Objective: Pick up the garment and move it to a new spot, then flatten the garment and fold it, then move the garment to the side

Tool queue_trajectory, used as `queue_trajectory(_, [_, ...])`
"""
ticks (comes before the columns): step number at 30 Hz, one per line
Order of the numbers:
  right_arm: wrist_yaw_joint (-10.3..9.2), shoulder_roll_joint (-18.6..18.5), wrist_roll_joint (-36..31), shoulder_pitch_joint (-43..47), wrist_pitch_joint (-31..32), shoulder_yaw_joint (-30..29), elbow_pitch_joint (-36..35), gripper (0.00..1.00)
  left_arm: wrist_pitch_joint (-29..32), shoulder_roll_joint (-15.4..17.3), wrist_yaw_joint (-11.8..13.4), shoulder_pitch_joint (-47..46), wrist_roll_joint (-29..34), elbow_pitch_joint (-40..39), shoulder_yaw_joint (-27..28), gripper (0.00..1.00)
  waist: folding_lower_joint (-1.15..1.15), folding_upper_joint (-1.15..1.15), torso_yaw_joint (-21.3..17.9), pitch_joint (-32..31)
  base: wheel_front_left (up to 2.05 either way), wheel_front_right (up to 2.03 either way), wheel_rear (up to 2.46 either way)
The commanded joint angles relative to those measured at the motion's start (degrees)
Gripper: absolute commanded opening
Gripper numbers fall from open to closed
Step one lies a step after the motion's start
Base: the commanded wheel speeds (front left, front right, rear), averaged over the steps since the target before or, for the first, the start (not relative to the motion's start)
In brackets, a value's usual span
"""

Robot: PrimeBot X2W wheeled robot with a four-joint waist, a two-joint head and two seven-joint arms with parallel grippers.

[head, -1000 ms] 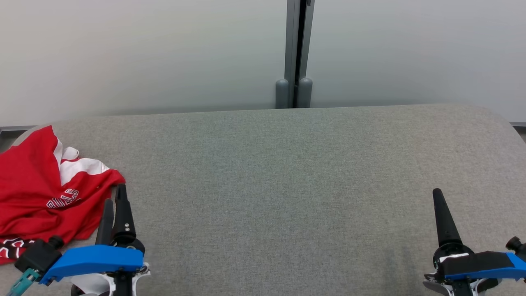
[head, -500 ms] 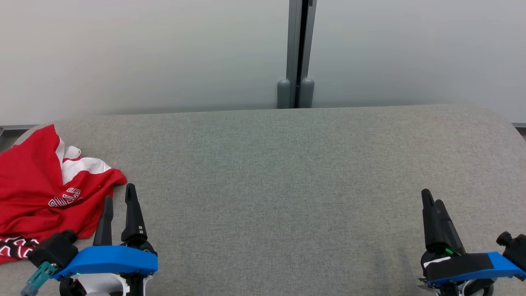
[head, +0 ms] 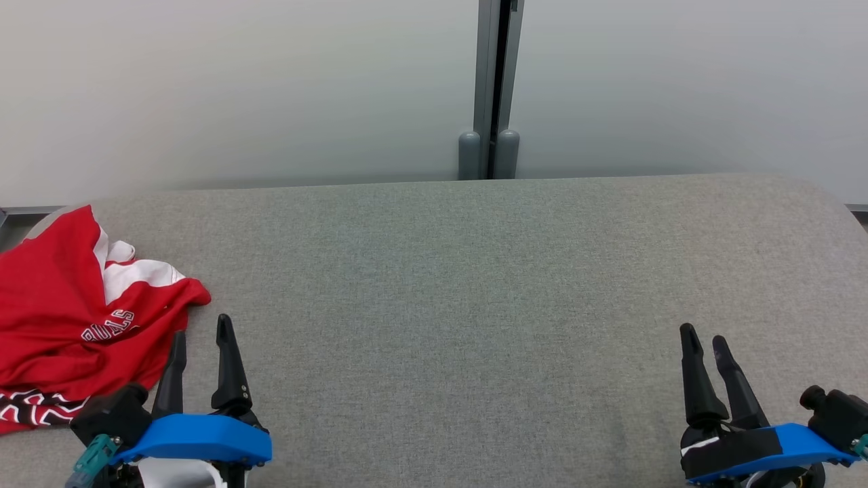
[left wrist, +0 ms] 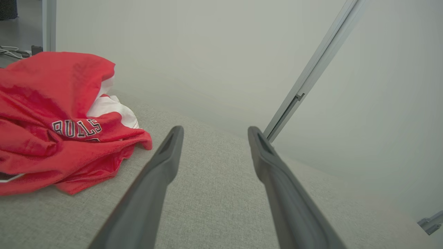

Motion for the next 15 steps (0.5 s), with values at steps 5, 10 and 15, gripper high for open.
queue_trajectory(5, [0.11,-0.5,-4.3,0.1,-1.2,0.2,-0.2,1.0,-1.3,0.7,0.6,-0.4,4.3,0.7,-0.7,1.0,0.0,0.0,0.1,-0.1,0.0,0.0,0.0])
queue_trajectory(10, [0.12,-0.5,-6.6,0.4,-1.8,0.4,-0.2,1.0,-1.8,0.8,0.9,-0.4,6.5,1.2,-1.1,1.0,0.0,0.0,0.2,-0.2,0.0,0.0,0.0])
queue_trajectory(15, [0.12,-0.5,-9.3,0.7,-2.5,0.7,-0.4,1.0,-2.5,1.0,1.2,-0.4,9.0,1.3,-1.6,1.0,0.0,0.0,0.4,-0.3,0.0,0.0,0.0])
